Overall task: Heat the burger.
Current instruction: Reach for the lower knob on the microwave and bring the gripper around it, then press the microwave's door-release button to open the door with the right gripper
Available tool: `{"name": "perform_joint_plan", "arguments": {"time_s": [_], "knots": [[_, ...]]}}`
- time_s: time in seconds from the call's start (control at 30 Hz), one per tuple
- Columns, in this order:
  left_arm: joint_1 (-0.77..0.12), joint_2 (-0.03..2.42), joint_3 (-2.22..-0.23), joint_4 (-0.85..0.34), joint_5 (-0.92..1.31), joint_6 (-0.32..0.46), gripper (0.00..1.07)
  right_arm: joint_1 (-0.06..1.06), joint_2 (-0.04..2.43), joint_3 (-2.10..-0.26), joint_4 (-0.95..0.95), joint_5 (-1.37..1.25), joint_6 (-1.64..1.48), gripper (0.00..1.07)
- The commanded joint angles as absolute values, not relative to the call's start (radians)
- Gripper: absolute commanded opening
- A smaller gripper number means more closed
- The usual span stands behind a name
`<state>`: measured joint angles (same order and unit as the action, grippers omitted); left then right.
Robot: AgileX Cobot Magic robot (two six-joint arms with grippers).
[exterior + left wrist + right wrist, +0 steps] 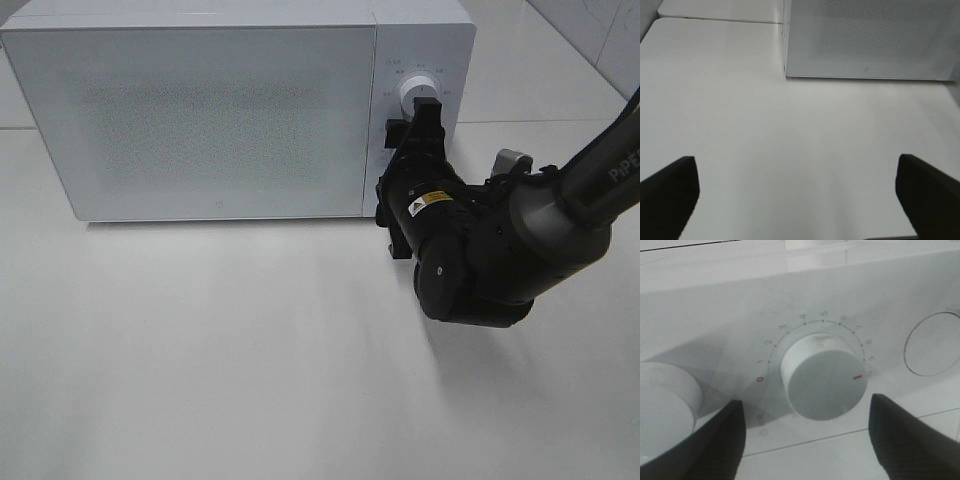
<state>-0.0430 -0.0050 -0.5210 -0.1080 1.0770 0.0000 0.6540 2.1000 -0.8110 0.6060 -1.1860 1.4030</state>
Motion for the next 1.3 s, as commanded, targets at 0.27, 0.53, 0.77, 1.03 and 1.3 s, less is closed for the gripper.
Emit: {"name": "perform_joint_plan", "arguments": {"time_s": [0.27,0.53,0.77,1.03,1.3], "knots": [[-0.038,-0.020,-0.518,-0.111,1.068,0.000,1.00,0.643,2.035,-0.800,0.550,-1.053,1.258,0.72],[-0.038,-0.020,-0.518,-0.111,1.068,0.000,1.00,0.643,1.917,-0.735,0.461,-0.849,0.983,0.72],[-0.038,-0.020,-0.518,-0.111,1.068,0.000,1.00,0.640,1.813,-0.730,0.376,-0.589,0.713,0.72],[-0.038,-0.020,-0.518,-0.111,1.068,0.000,1.00,0.640,1.671,-0.730,0.326,-0.308,0.312,0.72],[-0.038,-0.020,-0.518,-0.111,1.068,0.000,1.00,0.584,1.587,-0.735,0.272,-0.046,0.113,0.72]]}}
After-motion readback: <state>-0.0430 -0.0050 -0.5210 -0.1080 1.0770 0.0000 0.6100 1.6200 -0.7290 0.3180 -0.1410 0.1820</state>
